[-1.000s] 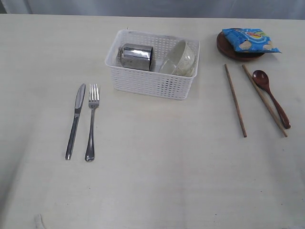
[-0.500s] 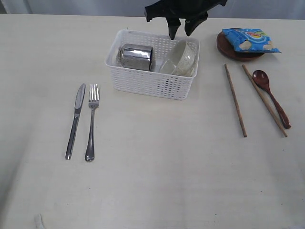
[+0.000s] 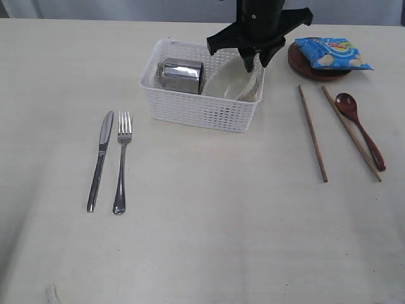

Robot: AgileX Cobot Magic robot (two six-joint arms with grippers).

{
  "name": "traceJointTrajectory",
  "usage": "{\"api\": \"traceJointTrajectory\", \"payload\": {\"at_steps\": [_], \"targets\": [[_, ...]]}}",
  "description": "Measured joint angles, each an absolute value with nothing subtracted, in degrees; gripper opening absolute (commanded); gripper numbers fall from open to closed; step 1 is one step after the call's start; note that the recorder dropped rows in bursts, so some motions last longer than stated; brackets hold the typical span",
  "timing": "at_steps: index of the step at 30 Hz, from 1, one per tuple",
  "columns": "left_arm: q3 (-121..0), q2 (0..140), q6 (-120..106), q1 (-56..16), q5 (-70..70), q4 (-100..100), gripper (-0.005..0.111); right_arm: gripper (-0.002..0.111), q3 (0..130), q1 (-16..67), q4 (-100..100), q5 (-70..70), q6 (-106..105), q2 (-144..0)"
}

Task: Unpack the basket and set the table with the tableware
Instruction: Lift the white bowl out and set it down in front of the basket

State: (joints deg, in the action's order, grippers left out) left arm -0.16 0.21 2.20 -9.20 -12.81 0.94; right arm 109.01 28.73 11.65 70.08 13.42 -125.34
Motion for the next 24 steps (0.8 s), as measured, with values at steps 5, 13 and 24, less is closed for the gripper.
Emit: {"api": "traceJointTrajectory", "payload": {"at_steps": [5,13,24], "targets": [[-0.2,0.2,2.2,-9.2,-12.8,0.9,0.000,-0.001,108.8,28.7,11.8,69.6,13.2,-126.4],[-0.2,0.2,2.2,-9.2,-12.8,0.9,0.000,-0.001,108.8,28.7,11.5,69.6,12.2,-125.7],[-0.2,0.2,2.2,-9.2,-12.8,0.9,0.000,-0.001,119.5,28.3,13.0,70.0,6.1,-117.0]]}}
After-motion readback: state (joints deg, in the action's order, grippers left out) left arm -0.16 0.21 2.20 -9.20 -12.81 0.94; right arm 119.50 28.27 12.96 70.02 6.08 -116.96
